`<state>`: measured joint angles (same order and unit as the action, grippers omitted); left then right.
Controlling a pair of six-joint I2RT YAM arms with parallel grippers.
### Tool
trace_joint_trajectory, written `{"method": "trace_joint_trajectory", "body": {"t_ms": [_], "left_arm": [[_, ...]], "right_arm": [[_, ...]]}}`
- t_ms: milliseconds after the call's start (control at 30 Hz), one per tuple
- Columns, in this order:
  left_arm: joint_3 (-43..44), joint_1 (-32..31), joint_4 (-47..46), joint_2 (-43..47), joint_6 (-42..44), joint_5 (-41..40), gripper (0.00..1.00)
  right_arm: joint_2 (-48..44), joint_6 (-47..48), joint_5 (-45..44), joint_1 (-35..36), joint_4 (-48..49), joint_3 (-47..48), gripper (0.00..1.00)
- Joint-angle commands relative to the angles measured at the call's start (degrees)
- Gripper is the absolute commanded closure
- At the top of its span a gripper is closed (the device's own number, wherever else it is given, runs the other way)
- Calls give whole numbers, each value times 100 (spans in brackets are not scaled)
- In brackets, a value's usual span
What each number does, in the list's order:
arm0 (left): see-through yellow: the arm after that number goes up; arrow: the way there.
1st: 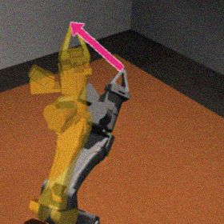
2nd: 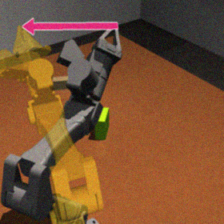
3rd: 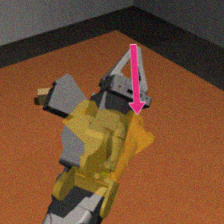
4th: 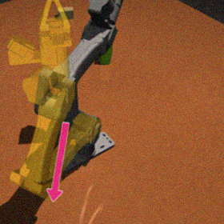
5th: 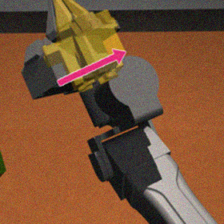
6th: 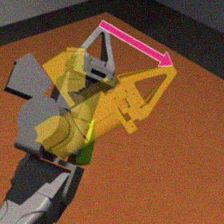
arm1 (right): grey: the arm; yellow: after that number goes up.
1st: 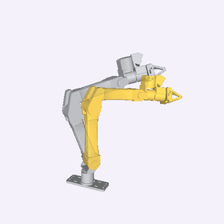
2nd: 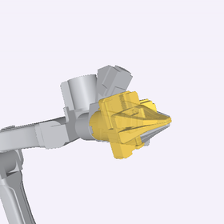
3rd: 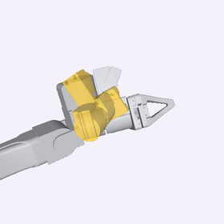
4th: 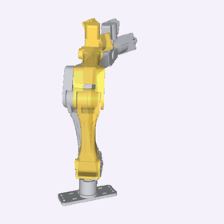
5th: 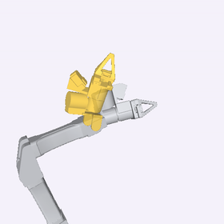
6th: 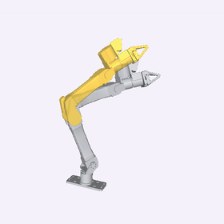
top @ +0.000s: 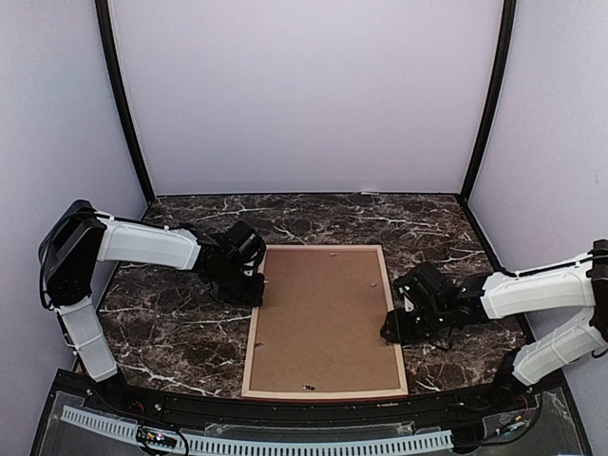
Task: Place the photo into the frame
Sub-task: Press the fastener onto the backboard.
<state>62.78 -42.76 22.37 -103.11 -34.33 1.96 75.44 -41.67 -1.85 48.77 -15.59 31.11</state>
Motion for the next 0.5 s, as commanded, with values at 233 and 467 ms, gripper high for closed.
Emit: {"method": "trace_joint_trajectory", "body": {"t_ms": [233, 467], "left_arm": [[10, -35, 227, -51, 252, -22, 82], [2, -39, 232, -51, 245, -20, 82]], "right_arm": [[177, 398, -284, 176, -707, 54, 54], [204, 575, -188, 174, -812, 51, 60]]}}
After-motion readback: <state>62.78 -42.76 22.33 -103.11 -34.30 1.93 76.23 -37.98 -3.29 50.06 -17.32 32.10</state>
